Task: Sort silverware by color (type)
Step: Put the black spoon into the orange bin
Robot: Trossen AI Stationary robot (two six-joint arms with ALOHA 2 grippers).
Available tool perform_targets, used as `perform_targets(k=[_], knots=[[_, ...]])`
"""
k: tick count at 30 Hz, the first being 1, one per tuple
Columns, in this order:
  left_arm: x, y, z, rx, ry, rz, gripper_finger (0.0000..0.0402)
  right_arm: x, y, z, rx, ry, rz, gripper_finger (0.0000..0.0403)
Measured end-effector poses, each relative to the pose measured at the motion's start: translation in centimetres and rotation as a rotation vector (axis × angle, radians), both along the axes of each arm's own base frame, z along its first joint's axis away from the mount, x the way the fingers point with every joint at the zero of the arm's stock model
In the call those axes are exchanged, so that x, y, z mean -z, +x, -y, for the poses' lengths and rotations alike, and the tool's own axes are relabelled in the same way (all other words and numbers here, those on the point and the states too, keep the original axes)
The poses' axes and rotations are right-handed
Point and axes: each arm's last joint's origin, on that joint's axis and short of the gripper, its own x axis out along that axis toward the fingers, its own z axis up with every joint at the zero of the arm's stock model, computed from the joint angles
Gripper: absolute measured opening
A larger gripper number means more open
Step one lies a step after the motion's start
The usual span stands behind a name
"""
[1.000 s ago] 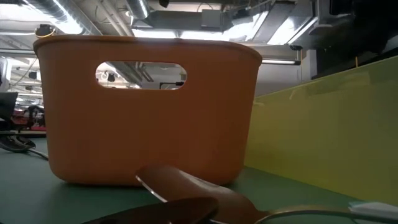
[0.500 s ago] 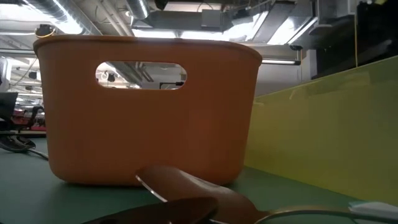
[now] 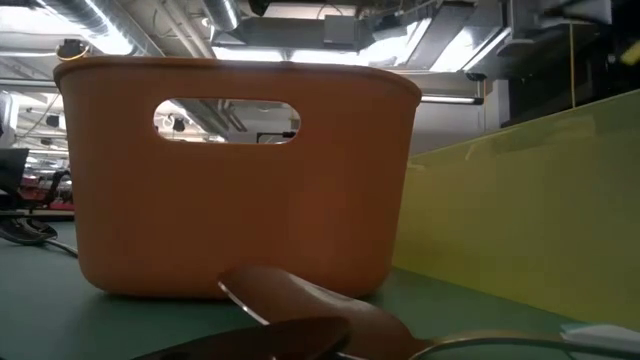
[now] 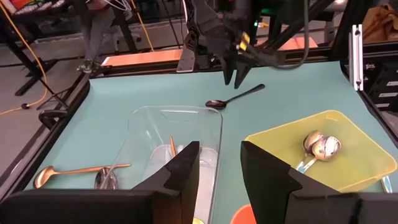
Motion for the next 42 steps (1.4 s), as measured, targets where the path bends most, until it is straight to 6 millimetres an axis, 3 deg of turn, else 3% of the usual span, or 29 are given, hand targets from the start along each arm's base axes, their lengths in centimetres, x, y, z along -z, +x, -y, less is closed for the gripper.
perform_targets(k=[8,17,42], knots=[[0.0,0.0,0.0,0.000,0.000,0.000,0.0111,3.3,-0.8,0.5,0.046,0.059,-0.025,0.0099],[0.0,0.0,0.0,-0.001,0.000,0.000,0.0111,5.2,-1.5,1.2,0.061,0.054,-0.033,0.0099],[0.0,0.0,0.0,-0.001,0.001,0.000,0.0111,5.4,-1.6,1.3,0.060,0.049,-0.034,0.0088]])
